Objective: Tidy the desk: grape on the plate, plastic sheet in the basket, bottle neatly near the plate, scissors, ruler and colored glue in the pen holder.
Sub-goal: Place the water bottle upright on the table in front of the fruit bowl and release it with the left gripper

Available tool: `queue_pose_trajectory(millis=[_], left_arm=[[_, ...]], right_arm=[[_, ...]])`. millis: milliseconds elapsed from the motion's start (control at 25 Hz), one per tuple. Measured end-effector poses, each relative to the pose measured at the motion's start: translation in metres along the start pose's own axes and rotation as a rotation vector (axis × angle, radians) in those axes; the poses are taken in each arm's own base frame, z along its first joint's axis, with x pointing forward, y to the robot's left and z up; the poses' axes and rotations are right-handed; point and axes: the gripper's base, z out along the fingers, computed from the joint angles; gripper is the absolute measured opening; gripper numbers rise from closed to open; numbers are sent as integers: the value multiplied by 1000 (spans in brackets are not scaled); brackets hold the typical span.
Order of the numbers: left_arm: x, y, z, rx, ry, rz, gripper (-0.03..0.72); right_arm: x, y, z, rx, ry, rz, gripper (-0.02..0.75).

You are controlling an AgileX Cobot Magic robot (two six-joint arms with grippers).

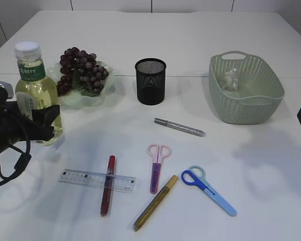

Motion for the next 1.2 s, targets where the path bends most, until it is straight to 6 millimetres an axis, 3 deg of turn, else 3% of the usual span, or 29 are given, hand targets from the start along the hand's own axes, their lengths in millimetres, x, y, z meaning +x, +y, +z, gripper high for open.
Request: queue_pose_trajectory(millis=[480, 960, 1200], left_arm=[[27, 7, 46, 70, 42, 3, 446], [43, 9, 61, 55, -5, -30, 451], [40, 9, 60, 52, -1, -29, 606]], right_arm=[[0, 0, 0, 3, 0, -1, 549], [0, 0, 0, 5, -2, -2, 548], [0, 0, 0, 5, -2, -2, 549]])
